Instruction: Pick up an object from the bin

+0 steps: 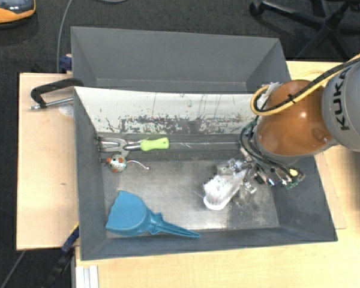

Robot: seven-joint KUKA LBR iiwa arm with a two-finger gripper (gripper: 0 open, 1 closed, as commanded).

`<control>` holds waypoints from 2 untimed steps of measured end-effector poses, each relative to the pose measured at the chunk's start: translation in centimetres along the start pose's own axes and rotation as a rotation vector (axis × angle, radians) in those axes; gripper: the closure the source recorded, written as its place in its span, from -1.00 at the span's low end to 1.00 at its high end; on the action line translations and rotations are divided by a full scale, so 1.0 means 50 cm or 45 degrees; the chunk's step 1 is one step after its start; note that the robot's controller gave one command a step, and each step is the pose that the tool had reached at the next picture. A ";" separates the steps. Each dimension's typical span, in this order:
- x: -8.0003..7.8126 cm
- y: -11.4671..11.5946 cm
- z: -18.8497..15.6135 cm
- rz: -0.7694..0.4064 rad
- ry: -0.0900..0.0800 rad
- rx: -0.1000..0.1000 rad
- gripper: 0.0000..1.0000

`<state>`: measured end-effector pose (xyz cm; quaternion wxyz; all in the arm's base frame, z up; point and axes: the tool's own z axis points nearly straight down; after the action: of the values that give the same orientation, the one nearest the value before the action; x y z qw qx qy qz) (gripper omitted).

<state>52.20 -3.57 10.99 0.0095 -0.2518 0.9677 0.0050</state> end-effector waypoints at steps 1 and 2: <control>-0.097 0.002 -0.411 -0.043 -0.017 0.009 1.00; -0.005 0.000 0.013 -0.153 -0.011 0.002 1.00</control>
Offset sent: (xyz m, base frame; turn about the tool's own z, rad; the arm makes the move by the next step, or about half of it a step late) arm 0.0357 0.0204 0.2007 -0.0347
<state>52.43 -3.46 10.34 0.0143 -0.3093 0.9508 0.0048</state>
